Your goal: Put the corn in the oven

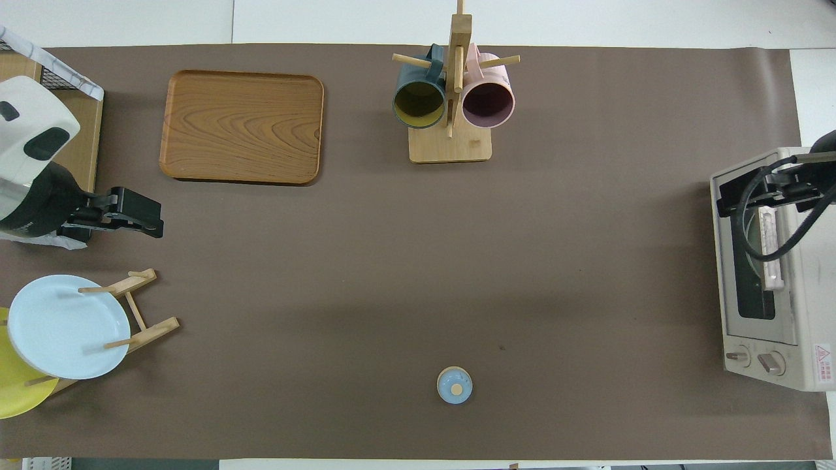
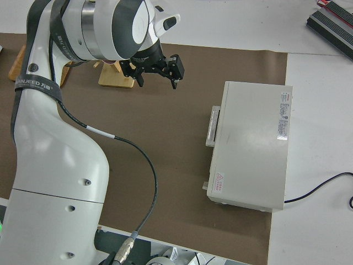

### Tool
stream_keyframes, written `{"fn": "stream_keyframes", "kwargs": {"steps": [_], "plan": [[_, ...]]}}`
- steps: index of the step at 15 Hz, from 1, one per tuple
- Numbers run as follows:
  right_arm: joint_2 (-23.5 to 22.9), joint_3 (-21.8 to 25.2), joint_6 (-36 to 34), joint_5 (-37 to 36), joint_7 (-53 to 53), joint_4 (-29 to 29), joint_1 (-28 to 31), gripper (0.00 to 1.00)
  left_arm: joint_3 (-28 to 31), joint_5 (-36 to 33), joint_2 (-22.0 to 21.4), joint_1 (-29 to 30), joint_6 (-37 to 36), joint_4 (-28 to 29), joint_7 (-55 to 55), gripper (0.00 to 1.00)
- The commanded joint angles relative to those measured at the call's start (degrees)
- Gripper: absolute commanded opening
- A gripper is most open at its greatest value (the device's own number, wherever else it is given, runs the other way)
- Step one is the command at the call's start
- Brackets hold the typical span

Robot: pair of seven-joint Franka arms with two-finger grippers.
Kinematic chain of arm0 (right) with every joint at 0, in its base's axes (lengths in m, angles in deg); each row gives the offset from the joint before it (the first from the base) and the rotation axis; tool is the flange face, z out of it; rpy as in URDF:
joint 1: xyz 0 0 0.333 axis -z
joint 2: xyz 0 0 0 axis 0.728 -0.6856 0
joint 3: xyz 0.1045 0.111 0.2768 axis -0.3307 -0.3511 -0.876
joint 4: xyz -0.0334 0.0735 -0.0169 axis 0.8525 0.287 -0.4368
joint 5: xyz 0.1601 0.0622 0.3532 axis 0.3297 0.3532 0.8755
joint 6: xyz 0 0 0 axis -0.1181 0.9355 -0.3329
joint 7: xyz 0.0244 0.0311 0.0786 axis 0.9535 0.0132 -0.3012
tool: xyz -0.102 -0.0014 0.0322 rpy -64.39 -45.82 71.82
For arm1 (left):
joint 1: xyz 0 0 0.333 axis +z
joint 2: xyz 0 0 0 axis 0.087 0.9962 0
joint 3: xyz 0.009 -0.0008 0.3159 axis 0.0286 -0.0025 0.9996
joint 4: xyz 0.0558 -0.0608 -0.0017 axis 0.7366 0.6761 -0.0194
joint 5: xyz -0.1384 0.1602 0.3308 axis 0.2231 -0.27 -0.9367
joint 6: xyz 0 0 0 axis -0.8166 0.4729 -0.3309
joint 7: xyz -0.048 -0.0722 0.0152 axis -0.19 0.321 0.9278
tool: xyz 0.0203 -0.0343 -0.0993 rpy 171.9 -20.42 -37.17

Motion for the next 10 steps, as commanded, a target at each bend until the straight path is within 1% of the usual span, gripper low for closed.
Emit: {"fn": "stream_keyframes", "kwargs": {"steps": [1,4,5,7,10], "plan": [[0.1,2.3,0.3,0.5,-1.4,0.8,-2.3,1.00,-0.3,-0.4,-0.8,0.6,-0.6,0.2,-0.7,1.00],[0.1,5.1,0.2,0.5,-1.4,0.9,-5.0,1.00,-0.3,-0.4,-0.8,0.4,-0.7,0.2,-0.7,1.00],[0.0,5.5,0.1,0.7,-1.4,0.8,-5.1,1.00,-0.3,-0.4,-0.7,0.5,-0.6,0.2,-0.7,1.00],[0.5,5.5,-1.1,1.2,-1.5,0.8,-5.2,1.00,-0.3,-0.4,-0.7,0.5,-0.5,0.2,-0.7,1.00],[1.8,5.7,-1.2,1.2,-1.6,-1.1,-5.5,1.00,-0.3,-0.4,-0.7,0.3,-0.5,0.2,-0.7,1.00]]}}
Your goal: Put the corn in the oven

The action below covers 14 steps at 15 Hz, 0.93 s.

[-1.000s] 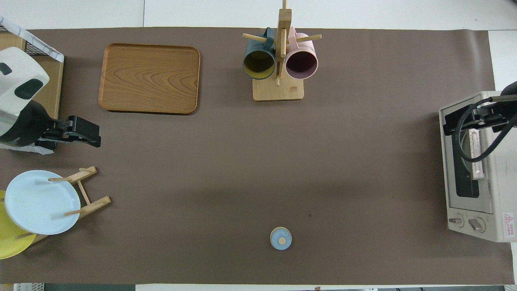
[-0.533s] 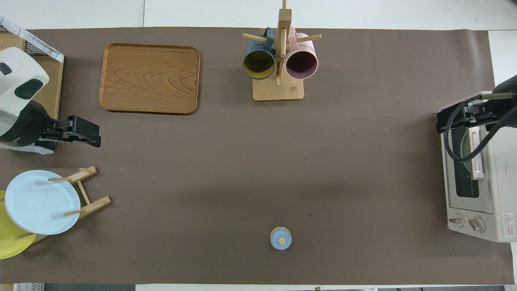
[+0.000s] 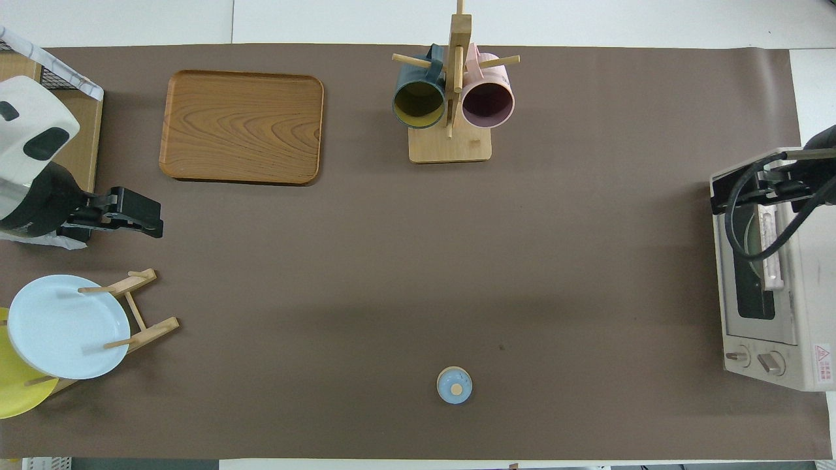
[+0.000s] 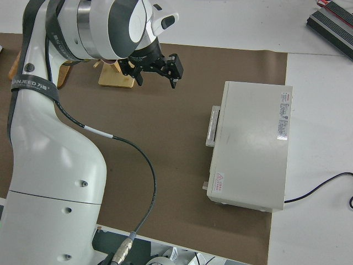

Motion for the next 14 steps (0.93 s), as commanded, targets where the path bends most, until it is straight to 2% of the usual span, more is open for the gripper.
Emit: {"fn": "stream_keyframes", "kwargs": {"steps": [1,3,14], "plan": [[2.4,1.1,-0.3,1.2,-0.9,-2.7,-0.7,1.00,-0.2,-0.4,-0.7,0.3,-0.6,0.2,-0.7,1.00],[4.0,1.8,0.1,1.3,-0.6,-4.8,-0.6,1.00,-0.2,-0.4,-0.8,0.4,-0.6,0.2,-0.7,1.00],[2.6,2.2,0.4,2.5,-0.3,-2.4,0.9,1.00,-0.2,-0.4,-0.8,0.2,-0.4,0.2,-0.7,1.00]]}}
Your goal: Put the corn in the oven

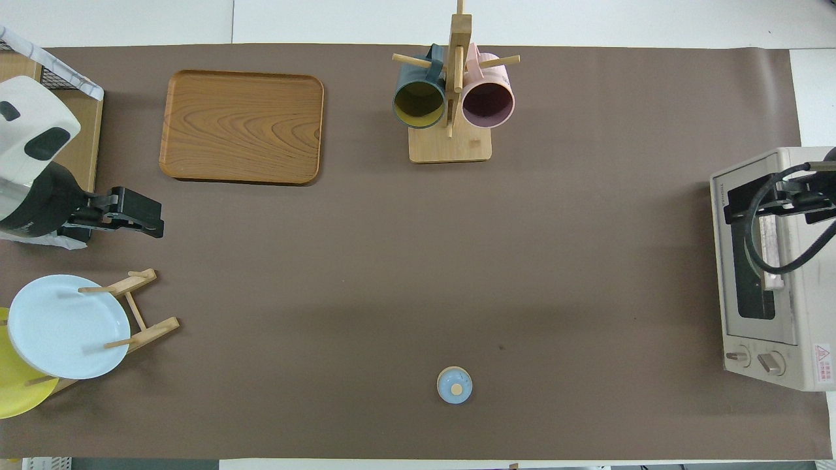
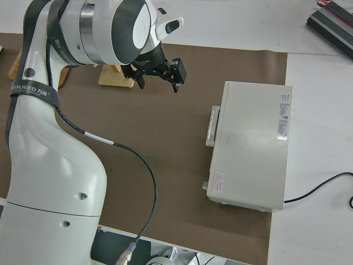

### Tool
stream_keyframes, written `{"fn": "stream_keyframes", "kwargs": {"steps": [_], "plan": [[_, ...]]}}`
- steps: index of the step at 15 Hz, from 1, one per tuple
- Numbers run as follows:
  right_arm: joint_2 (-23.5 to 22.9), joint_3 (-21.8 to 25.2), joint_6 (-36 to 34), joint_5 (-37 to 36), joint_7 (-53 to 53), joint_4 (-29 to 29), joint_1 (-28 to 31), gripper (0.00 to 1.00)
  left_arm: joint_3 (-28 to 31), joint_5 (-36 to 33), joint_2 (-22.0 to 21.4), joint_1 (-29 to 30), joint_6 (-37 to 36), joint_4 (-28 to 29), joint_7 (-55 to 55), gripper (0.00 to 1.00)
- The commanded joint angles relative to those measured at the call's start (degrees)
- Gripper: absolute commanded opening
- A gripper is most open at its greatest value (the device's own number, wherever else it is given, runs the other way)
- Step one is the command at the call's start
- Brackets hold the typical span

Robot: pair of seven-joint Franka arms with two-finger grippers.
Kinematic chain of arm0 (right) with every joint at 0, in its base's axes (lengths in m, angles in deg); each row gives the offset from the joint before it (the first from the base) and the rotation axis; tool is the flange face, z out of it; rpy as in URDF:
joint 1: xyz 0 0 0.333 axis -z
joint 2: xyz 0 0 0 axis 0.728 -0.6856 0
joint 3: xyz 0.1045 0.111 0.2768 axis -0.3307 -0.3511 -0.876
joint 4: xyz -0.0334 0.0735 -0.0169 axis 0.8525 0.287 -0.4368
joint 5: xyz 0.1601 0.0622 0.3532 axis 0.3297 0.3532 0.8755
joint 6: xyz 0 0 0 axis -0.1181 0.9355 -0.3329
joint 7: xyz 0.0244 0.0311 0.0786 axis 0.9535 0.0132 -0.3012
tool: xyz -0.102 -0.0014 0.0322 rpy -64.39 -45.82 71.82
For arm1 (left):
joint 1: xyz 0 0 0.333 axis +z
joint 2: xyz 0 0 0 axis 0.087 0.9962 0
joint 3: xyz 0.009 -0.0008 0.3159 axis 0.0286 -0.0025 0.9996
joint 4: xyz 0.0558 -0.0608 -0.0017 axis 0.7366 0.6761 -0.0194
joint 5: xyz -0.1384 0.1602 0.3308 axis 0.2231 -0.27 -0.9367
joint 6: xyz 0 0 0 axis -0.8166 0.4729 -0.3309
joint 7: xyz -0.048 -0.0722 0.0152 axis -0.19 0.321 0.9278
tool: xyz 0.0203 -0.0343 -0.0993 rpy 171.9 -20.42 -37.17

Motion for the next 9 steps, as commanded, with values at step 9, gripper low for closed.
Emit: {"fn": "stream_keyframes", "kwargs": {"steps": [9], "plan": [[0.0,1.6,-0.1,1.3,0.6,0.8,2.1,1.00,-0.2,-0.4,-0.7,0.2,-0.4,0.2,-0.7,1.00]]}}
